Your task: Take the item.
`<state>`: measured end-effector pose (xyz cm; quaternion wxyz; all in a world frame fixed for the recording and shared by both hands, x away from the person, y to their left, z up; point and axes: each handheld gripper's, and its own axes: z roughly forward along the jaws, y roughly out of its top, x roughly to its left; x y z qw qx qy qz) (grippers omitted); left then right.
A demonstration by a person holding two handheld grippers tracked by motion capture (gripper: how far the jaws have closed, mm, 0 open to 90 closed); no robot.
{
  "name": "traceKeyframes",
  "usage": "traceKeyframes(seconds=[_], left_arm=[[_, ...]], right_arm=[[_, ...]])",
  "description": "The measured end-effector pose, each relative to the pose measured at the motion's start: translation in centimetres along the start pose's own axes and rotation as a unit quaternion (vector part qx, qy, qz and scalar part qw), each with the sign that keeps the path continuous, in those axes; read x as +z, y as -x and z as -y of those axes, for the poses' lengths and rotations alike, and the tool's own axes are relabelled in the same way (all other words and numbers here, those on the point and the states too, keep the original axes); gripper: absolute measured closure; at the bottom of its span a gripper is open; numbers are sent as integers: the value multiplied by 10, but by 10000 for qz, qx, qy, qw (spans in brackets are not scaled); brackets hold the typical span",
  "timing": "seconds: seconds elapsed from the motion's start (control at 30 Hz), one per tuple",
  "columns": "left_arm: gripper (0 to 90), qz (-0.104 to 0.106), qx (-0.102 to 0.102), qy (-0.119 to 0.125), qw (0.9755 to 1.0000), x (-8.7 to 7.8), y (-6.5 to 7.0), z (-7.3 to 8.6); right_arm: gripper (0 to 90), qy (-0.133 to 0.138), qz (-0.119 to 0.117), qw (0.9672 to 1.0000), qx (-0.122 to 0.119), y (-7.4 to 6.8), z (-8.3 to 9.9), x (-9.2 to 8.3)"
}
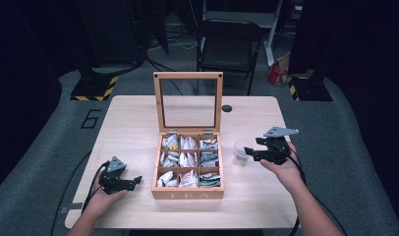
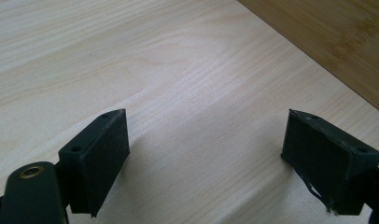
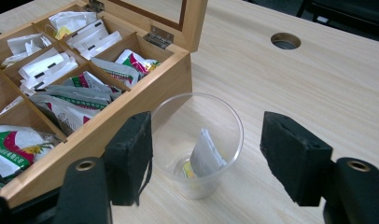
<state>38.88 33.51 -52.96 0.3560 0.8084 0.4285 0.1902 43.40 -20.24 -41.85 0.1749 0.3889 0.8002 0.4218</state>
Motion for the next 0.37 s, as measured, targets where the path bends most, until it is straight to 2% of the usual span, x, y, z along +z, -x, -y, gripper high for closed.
traceKeyframes(seconds=[0.23,0.37], left_arm=[[141,-4,3,-2,10000,0,0,0],[141,-22,-3,23,10000,0,0,0]], right_arm=[[250,-40,100,9999,40,-2,12,-1],[153,-67,141,9999,70,-3,19,1]])
